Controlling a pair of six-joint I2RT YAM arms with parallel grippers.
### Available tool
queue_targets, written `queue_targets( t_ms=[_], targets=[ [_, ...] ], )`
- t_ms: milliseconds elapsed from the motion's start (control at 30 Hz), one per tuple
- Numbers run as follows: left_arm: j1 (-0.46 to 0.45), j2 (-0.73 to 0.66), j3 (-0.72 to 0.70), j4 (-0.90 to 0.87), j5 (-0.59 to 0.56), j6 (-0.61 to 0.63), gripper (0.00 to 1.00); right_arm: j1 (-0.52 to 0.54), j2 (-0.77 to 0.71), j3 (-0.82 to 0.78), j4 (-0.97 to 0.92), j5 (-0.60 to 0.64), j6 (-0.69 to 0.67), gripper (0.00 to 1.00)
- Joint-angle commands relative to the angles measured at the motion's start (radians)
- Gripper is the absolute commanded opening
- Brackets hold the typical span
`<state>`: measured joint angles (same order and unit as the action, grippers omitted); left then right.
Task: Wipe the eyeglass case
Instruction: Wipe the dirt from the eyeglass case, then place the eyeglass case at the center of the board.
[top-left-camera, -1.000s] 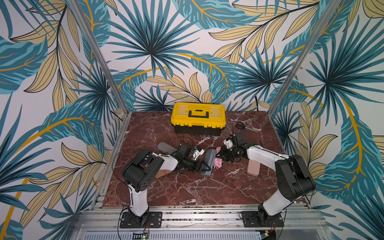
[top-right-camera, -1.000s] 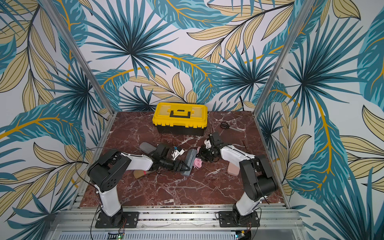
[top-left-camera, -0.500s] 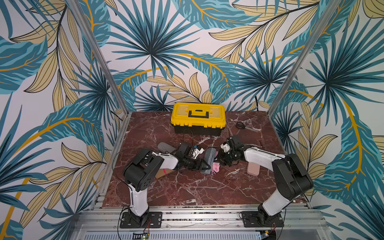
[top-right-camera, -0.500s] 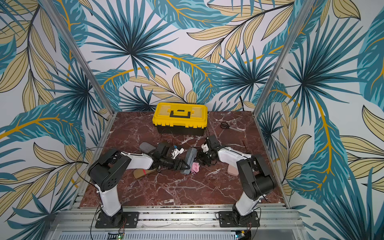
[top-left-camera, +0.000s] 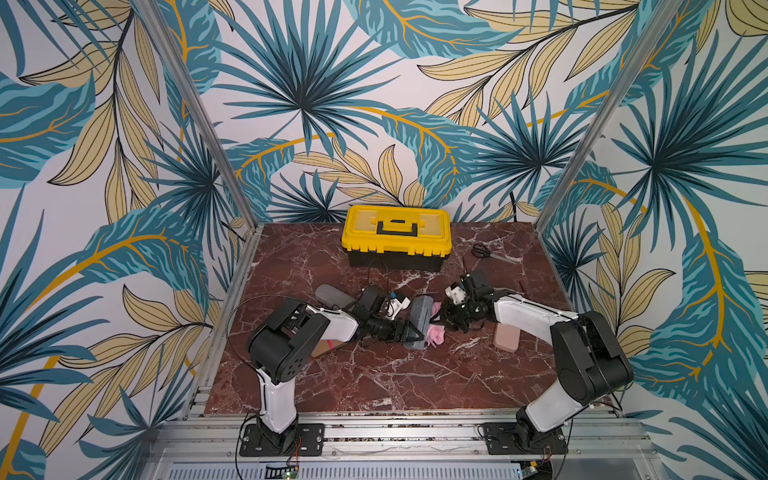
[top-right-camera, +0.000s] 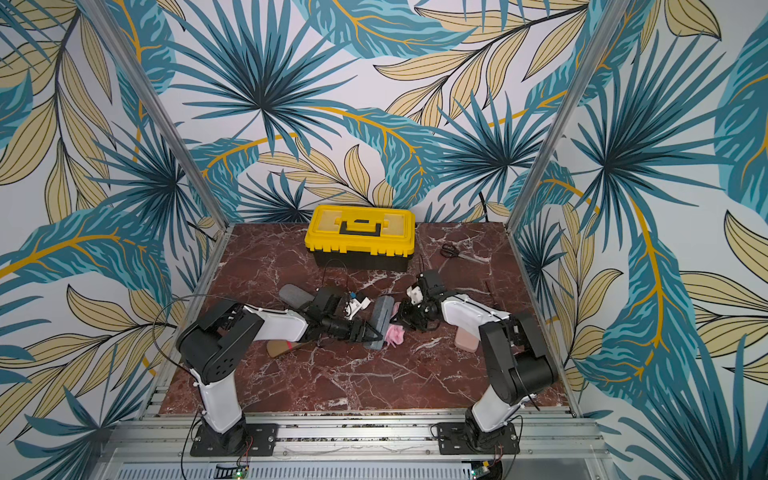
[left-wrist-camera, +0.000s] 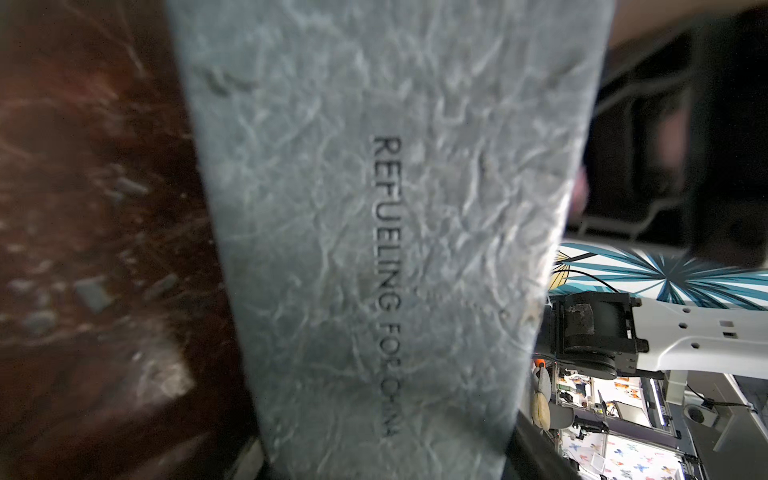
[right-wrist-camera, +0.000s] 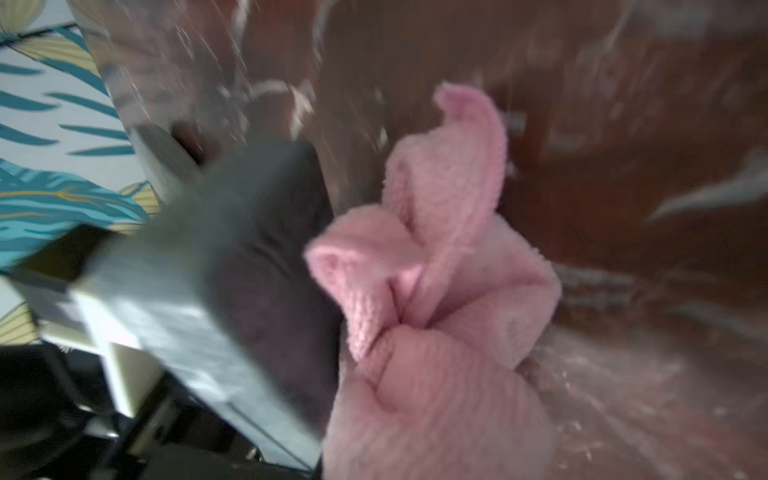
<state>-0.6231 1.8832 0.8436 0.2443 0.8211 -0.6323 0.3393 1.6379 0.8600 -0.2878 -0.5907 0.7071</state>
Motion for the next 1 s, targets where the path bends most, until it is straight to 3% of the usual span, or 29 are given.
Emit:
queue_targets(
  t_ms=[0,167,400,533,767,867,967],
  targets=[
    [-0.004,0.026,-0.007,-0.105,-0.028,0.027,0.0,0.08,0.001,-0.056,0.058,-0.056,0.032,0.0],
    [-0.011,0.021,-0.01,-0.094,-0.036,0.013,0.0,0.065,0.093,0.035,0.132,-0.054,0.047,0.0],
    [-0.035,-0.008,-0.046,-0.1,-0.04,0.013,0.0,-0.064,0.14,0.288,0.106,-0.071,0.05,0.0],
    [-0.041,-0.01,-0.061,-0.099,-0.045,0.011,0.0,-0.099,0.083,0.378,0.087,-0.085,0.079,0.0],
    [-0.044,-0.036,-0.06,-0.112,-0.087,-0.002,0.0,-0.189,-0.121,0.343,-0.013,-0.081,0.073,0.0],
    [-0.067,-0.057,-0.031,-0.142,-0.189,-0.045,0.0,-0.255,-0.212,0.339,-0.104,-0.05,0.046,0.0],
    [-0.125,-0.039,0.072,-0.228,-0.341,-0.102,0.0,-0.299,-0.278,0.377,-0.263,0.07,-0.031,0.0]
  ],
)
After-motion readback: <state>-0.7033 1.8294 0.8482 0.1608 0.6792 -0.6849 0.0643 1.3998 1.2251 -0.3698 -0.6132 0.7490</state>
